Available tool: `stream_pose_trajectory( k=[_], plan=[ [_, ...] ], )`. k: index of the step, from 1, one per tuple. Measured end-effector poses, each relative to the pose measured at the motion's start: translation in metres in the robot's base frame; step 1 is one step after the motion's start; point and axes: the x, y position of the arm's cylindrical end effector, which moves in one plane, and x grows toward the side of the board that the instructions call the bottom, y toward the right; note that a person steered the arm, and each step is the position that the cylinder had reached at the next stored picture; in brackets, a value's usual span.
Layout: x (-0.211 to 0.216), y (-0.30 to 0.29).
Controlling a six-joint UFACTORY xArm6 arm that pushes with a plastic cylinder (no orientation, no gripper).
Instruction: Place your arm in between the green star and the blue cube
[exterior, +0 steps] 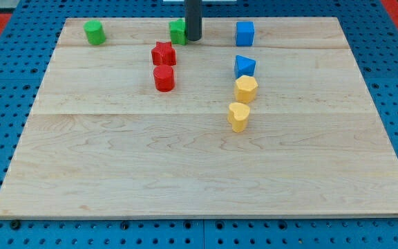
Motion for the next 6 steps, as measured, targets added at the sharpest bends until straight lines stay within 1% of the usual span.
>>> stream_pose_trajectory(
  k=[1, 3, 4, 5, 6],
  plan=[
    [0.003, 0.015],
    [0.003, 0.019],
    [-0.008, 0.023],
    [-0.026, 0.056],
    [-0.054, 0.078]
  ],
)
